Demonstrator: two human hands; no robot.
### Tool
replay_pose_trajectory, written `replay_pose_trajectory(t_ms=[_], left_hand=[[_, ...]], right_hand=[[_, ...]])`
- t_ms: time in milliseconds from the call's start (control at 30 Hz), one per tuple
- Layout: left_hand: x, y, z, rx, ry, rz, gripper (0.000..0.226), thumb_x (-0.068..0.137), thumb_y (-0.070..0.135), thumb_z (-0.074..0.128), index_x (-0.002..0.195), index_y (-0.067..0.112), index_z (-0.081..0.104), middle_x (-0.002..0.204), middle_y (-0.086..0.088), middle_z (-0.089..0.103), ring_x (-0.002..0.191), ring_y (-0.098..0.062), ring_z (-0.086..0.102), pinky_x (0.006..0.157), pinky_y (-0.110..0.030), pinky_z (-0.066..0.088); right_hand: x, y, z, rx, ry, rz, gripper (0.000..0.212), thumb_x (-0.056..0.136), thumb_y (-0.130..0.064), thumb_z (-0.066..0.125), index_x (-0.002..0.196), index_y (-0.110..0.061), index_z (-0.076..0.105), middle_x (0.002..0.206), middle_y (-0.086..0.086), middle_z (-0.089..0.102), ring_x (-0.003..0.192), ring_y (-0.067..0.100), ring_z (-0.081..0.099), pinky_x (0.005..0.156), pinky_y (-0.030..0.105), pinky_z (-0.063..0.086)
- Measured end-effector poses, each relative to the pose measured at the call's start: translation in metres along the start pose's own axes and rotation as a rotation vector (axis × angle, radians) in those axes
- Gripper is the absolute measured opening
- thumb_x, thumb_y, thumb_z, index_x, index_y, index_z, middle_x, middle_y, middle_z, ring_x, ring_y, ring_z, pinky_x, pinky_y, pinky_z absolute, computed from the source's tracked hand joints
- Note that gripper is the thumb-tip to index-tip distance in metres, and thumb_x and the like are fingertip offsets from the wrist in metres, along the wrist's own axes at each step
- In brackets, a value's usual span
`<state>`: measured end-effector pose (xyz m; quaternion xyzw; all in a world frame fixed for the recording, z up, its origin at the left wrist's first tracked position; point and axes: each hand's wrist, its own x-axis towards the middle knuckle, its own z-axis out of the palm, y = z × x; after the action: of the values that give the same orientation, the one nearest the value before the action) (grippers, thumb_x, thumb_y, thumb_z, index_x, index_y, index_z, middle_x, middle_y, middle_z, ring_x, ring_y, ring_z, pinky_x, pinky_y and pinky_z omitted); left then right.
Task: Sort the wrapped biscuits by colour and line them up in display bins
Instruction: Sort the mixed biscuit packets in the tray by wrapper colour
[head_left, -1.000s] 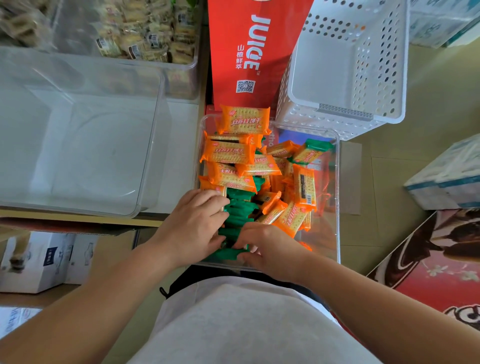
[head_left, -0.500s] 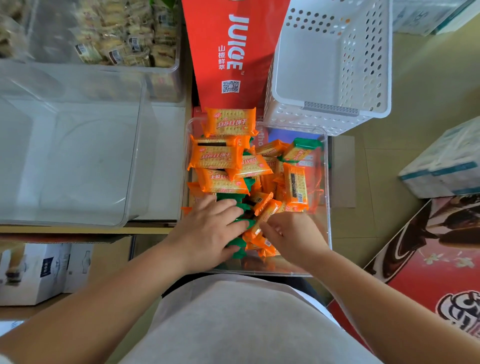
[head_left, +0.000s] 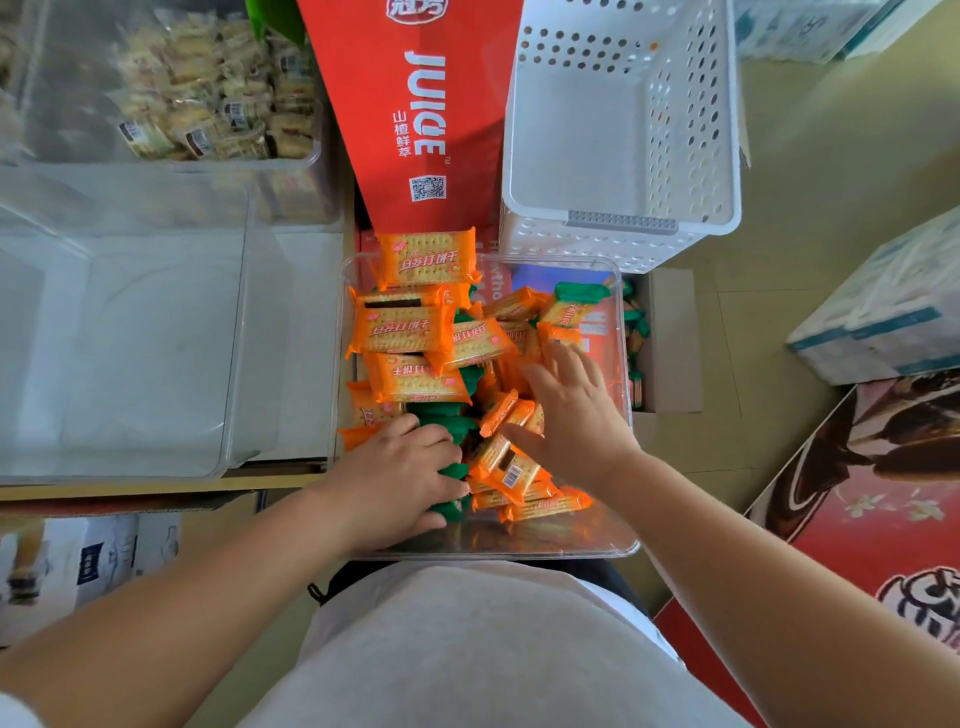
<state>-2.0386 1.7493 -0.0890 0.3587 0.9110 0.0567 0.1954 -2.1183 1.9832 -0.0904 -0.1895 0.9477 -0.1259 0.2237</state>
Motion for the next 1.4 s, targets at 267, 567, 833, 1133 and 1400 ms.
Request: replay_pose_trajectory(t_ms=[267,567,833,1133,1400], left_hand=[[-0.002,0.002,-0.006,-0.250,0.050,-0.093,0.061,0.091,0.065,0.032,0.144,0.038,0.046,0.131,0.011,0.056,0.126,-0.015,0.045,0.108,-0.038,0.031],[0.019,0.001,-0.022,-0.457,0.406,-0.240,0.037,0.092,0.045,0.054,0.113,0.019,0.071,0.109,0.003,0.065,0.105,-0.017,0.058,0.085,-0.037,0.053],[0.032,-0.003,-0.044,-0.458,0.501,-0.331,0.036,0.093,0.042,0.054,0.110,0.016,0.072,0.109,0.002,0.066,0.102,-0.017,0.060,0.079,-0.038,0.056],[0.024,-0.028,-0.046,-0.145,0.460,-0.535,0.045,0.081,0.033,0.079,0.120,0.014,0.070,0.126,-0.006,0.063,0.117,-0.031,0.055,0.096,-0.050,0.045],[0.008,-0.029,-0.047,-0.438,0.641,-0.553,0.038,0.092,0.022,0.044,0.118,0.010,0.069,0.116,-0.002,0.069,0.113,-0.017,0.055,0.099,-0.034,0.042]], right_hand=[[0.026,-0.012,-0.006,-0.052,-0.092,0.217,0.100,0.078,-0.087,0.048,0.153,-0.024,0.026,0.150,0.015,0.032,0.136,0.039,0.033,0.109,0.050,0.038],[0.042,0.008,-0.042,-0.302,0.307,-0.054,0.034,0.090,-0.024,0.064,0.123,-0.016,0.064,0.131,0.009,0.057,0.118,0.035,0.050,0.098,0.046,0.042],[0.066,0.017,-0.063,-0.529,0.137,0.015,0.023,0.087,-0.008,0.052,0.104,-0.019,0.062,0.105,0.004,0.057,0.106,0.030,0.048,0.093,0.040,0.037],[0.036,0.008,-0.078,0.246,0.356,-0.081,0.016,0.087,-0.032,0.073,0.088,-0.017,0.066,0.069,-0.005,0.057,0.058,0.019,0.053,0.049,0.030,0.042],[0.031,-0.021,-0.057,0.595,-0.398,-0.094,0.014,0.081,-0.032,0.083,0.085,-0.026,0.071,0.072,-0.015,0.064,0.062,-0.002,0.056,0.057,0.016,0.043]])
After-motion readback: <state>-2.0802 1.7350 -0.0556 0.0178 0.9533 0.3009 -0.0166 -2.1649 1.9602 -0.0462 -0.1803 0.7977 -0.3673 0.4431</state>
